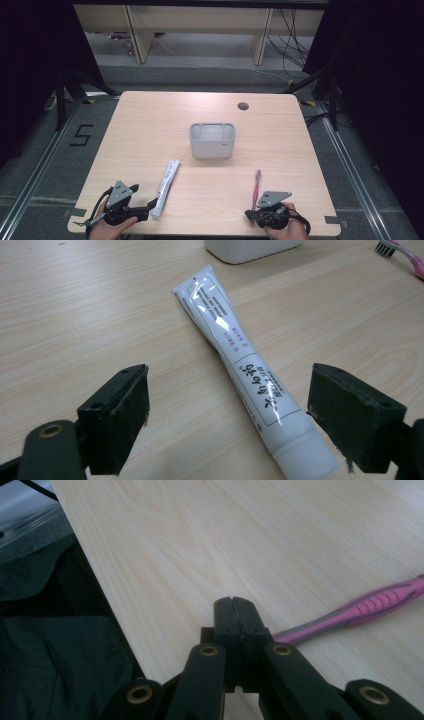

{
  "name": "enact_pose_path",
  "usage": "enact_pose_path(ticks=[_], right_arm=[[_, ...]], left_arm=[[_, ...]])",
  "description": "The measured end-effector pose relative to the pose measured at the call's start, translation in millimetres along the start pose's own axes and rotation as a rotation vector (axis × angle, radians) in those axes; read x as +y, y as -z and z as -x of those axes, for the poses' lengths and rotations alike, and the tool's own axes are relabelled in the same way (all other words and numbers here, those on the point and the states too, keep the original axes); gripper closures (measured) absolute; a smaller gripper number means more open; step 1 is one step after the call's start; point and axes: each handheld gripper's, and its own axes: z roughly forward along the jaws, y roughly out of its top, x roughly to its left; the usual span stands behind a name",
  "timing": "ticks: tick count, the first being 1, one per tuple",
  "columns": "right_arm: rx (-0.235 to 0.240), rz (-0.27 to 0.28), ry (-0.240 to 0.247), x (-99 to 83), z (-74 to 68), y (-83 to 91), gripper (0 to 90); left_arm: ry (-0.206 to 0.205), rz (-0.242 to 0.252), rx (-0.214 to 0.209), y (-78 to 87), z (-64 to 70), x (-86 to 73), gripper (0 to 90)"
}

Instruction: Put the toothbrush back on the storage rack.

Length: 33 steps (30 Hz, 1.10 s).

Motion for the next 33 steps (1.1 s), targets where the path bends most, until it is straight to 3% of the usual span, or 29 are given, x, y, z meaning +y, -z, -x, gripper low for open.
enact_pose_path(ticks=[10, 12, 14, 15, 17, 20, 22, 23, 26, 28, 33], right_arm=[[-0.039, 0.007, -0.02, -13.9, 11.6, 13.0, 90.0], [-0.055, 0.01, -0.003, -17.0, 15.5, 15.0, 90.0], [-0.074, -0.003, -0.049, -19.3, 15.2, 19.0, 90.0], [-0.067, -0.008, -0.029, -19.3, 18.9, 21.5, 90.0], [-0.078, 0.004, -0.038, -22.0, 21.2, 23.7, 90.0], [-0.08, -0.009, -0.08, -24.9, 22.7, 29.0, 90.0], [-0.106, 0.004, -0.055, -27.0, 26.1, 30.1, 90.0], [-0.099, -0.015, -0.065, -27.5, 27.0, 32.3, 90.0], [-0.106, -0.011, -0.054, -30.1, 31.8, 34.8, 90.0], [-0.117, -0.005, -0.072, -31.5, 32.4, 36.0, 90.0], [-0.143, -0.018, -0.054, -33.9, 36.0, 38.5, 90.0]], left_arm=[[0.008, 0.012, -0.002, -0.8, 1.3, -0.2, 16.2], [0.006, 0.011, -0.002, -0.7, 1.3, -0.2, 16.2], [0.006, 0.013, -0.005, -1.0, 0.7, -0.3, 16.2], [0.007, 0.013, -0.006, -1.1, 0.7, -0.3, 16.2], [0.006, 0.012, -0.004, -0.9, 0.9, -0.3, 16.2], [0.001, 0.013, -0.009, -1.5, 0.4, -0.3, 16.2], [0.0, 0.01, -0.009, -1.3, 0.4, -0.5, 16.2], [0.0, 0.011, -0.009, -1.3, 0.3, -0.5, 16.2], [0.0, 0.011, -0.008, -1.4, -0.1, -0.4, 16.2], [0.001, 0.008, -0.008, -1.6, 0.2, -0.6, 16.2], [-0.001, 0.008, -0.009, -1.5, 0.3, -0.5, 16.2]])
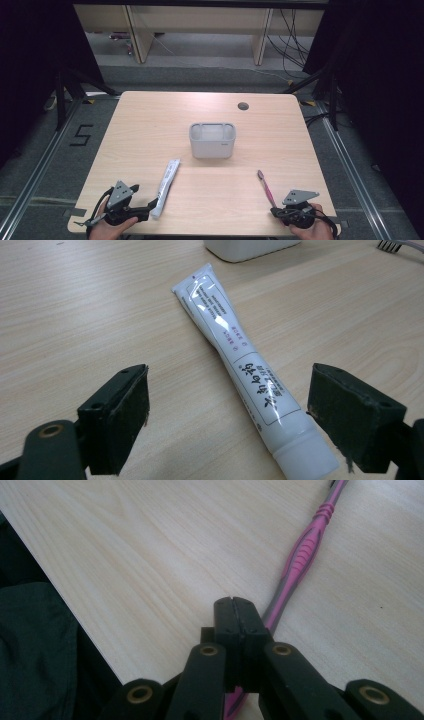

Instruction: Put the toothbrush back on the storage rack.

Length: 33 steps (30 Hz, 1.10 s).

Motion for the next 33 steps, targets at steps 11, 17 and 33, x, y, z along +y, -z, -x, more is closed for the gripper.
enact_pose_path(ticks=[11, 17, 33], right_arm=[[-0.04, -0.021, -0.002, 13.4, 1.5, 10.5, 80.2], [-0.09, -0.059, -0.025, 26.3, 7.9, 12.1, 72.5], [-0.092, -0.215, -0.035, 56.5, 23.4, -9.9, 66.9]], left_arm=[[0.001, 0.0, 0.002, 0.0, -0.1, 0.0, 16.2], [0.004, -0.006, 0.006, -0.4, 0.2, 0.2, 16.2], [0.004, -0.007, 0.006, -0.4, 0.2, 0.1, 16.2]])
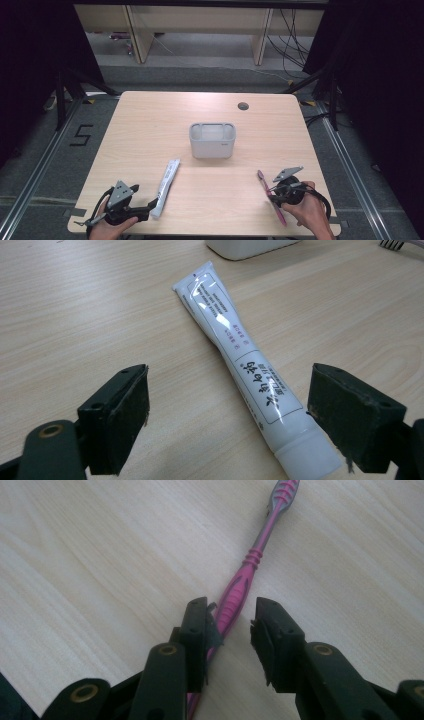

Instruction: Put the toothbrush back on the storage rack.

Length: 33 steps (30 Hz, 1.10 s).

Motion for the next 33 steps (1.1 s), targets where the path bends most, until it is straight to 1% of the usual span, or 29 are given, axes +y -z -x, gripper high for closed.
enact_pose_path(ticks=[2, 3, 4, 5, 6, 7, 8, 9, 10, 11, 12, 13, 15, 16, 18, 19, 20, 21, 22, 23, 24, 25, 26, 27, 28, 29, 30, 31, 33], right_arm=[[0.001, -0.009, -0.004, 2.6, 0.3, -1.6, 66.8], [0.0, -0.019, -0.017, 4.0, -0.6, -3.4, 66.8], [0.002, -0.024, -0.001, 5.4, 0.8, -4.0, 66.8], [0.003, -0.029, -0.003, 6.2, 0.8, -4.9, 66.8], [0.005, -0.024, 0.016, 7.3, 2.1, -7.1, 66.8], [0.005, -0.043, 0.007, 8.5, 1.1, -7.3, 66.5], [0.003, -0.045, 0.008, 9.2, 1.0, -8.3, 66.5], [-0.001, -0.05, -0.001, 9.8, 0.7, -9.1, 66.5], [0.008, -0.055, 0.007, 10.6, 0.7, -9.3, 66.5], [-0.002, -0.059, 0.011, 11.3, 0.8, -10.1, 66.5], [0.0, -0.062, 0.003, 11.7, 0.0, -10.4, 66.6], [0.003, -0.055, 0.032, 12.5, 2.6, -11.5, 66.6], [0.006, -0.075, 0.014, 13.4, 1.4, -12.0, 66.5], [-0.007, -0.082, 0.0, 13.8, 0.9, -13.1, 66.5], [0.009, -0.074, 0.035, 15.3, 3.5, -15.8, 66.6], [0.005, -0.088, 0.017, 16.0, 2.5, -15.4, 66.9], [-0.001, -0.095, 0.009, 16.8, 2.0, -16.5, 67.0], [0.004, -0.096, 0.027, 17.9, 3.0, -17.4, 67.2], [0.009, -0.1, 0.02, 18.3, 1.7, -17.1, 67.6], [0.003, -0.101, 0.031, 19.2, 2.7, -18.6, 68.2], [0.008, -0.114, 0.019, 19.7, 1.7, -18.2, 68.7], [0.005, -0.106, 0.049, 20.4, 2.8, -19.2, 69.1], [0.001, -0.108, 0.045, 20.9, 3.2, -19.4, 69.7], [0.001, -0.125, 0.029, 21.2, 1.6, -18.7, 71.0], [0.012, -0.127, 0.019, 21.3, 0.1, -19.0, 72.1], [0.008, -0.116, 0.062, 21.9, 2.7, -19.2, 73.7], [0.009, -0.115, 0.071, 22.1, 2.7, -19.6, 74.6], [0.007, -0.127, 0.054, 22.2, 1.3, -19.2, 75.8], [0.016, -0.129, 0.085, 23.3, 1.8, -19.6, 78.3]], left_arm=[[-0.001, 0.0, -0.003, -0.1, 0.0, -0.2, 16.2], [-0.001, -0.001, -0.002, 0.0, 0.0, -0.1, 16.2], [0.0, -0.001, -0.002, 0.0, 0.0, -0.1, 16.2], [0.0, 0.0, -0.002, 0.0, 0.1, -0.1, 16.2], [-0.001, -0.001, -0.003, 0.1, 0.2, -0.1, 16.2], [-0.003, -0.002, -0.003, 0.1, 0.2, -0.2, 16.2], [-0.003, -0.005, 0.002, 0.3, 0.4, -0.1, 16.2], [0.0, -0.003, 0.003, 0.1, 0.3, -0.1, 16.2], [0.0, -0.001, -0.001, -0.3, 0.0, -0.2, 16.2], [0.0, -0.002, -0.001, -0.3, 0.2, -0.1, 16.2], [0.0, -0.003, 0.001, -0.1, 0.5, -0.1, 16.2], [-0.001, -0.004, 0.001, -0.1, 0.5, -0.1, 16.2], [-0.001, -0.003, 0.001, -0.1, 0.6, 0.0, 16.2], [-0.004, -0.004, -0.001, 0.2, 0.3, 0.1, 16.2], [-0.002, 0.003, -0.004, 0.0, 0.1, 0.0, 16.2], [0.0, 0.004, -0.004, -0.1, 0.1, -0.1, 16.2], [0.0, 0.004, -0.004, -0.1, 0.1, -0.1, 16.2], [-0.002, -0.004, 0.002, 0.3, 0.4, -0.1, 16.2], [-0.002, -0.004, 0.002, 0.2, 0.5, -0.1, 16.2], [-0.002, -0.004, 0.002, 0.2, 0.5, 0.0, 16.2], [-0.001, -0.003, 0.003, 0.2, 0.6, 0.0, 16.2], [-0.001, 0.0, -0.001, -0.1, 0.3, 0.0, 16.2], [-0.001, 0.0, -0.001, 0.0, 0.4, 0.0, 16.2], [-0.001, -0.003, 0.003, 0.2, 0.5, 0.0, 16.2], [-0.001, -0.003, 0.003, 0.1, 0.4, 0.0, 16.2], [-0.001, -0.003, 0.003, 0.1, 0.5, 0.1, 16.2], [-0.001, -0.003, 0.003, 0.1, 0.6, 0.1, 16.2], [-0.001, -0.003, 0.002, 0.2, 0.6, 0.0, 16.2], [-0.001, -0.003, 0.002, 0.2, 0.5, 0.0, 16.2]])
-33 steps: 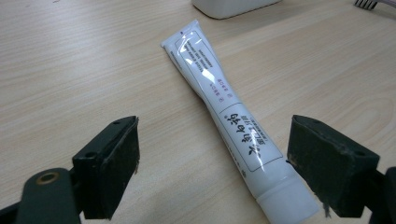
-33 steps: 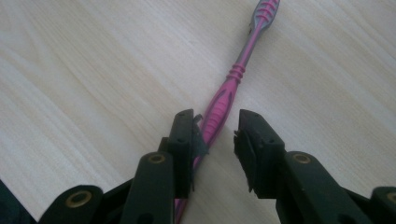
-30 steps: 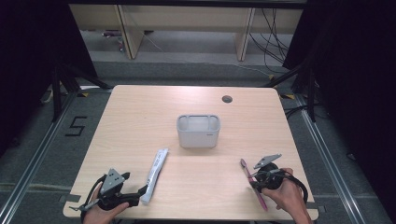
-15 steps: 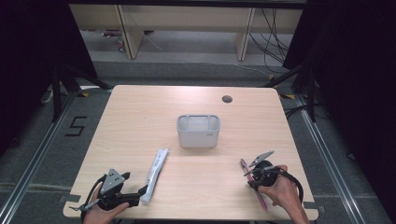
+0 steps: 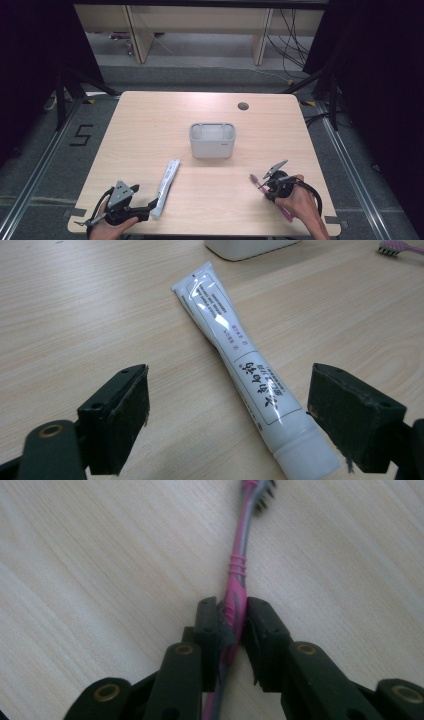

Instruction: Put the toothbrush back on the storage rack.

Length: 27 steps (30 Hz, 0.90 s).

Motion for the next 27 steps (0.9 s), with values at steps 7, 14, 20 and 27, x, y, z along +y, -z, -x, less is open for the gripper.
enact_pose_path(ticks=[7, 14, 20, 27], right_arm=[[-0.008, -0.034, 0.014, 5.1, -3.3, 0.0, 80.8], [-0.013, -0.059, 0.04, 8.8, -4.9, -0.4, 80.9], [-0.011, -0.09, 0.059, 13.4, -5.3, -1.3, 81.0], [0.005, -0.082, 0.078, 13.7, -4.9, -0.4, 81.0]], left_arm=[[0.002, 0.003, -0.005, -0.8, -0.5, -0.1, 16.2], [0.006, 0.001, -0.005, -1.7, -1.3, -0.5, 16.2], [0.002, 0.002, -0.007, -1.6, -1.1, -0.4, 16.2], [-0.001, 0.001, -0.008, -2.0, -0.9, -0.3, 16.2]])
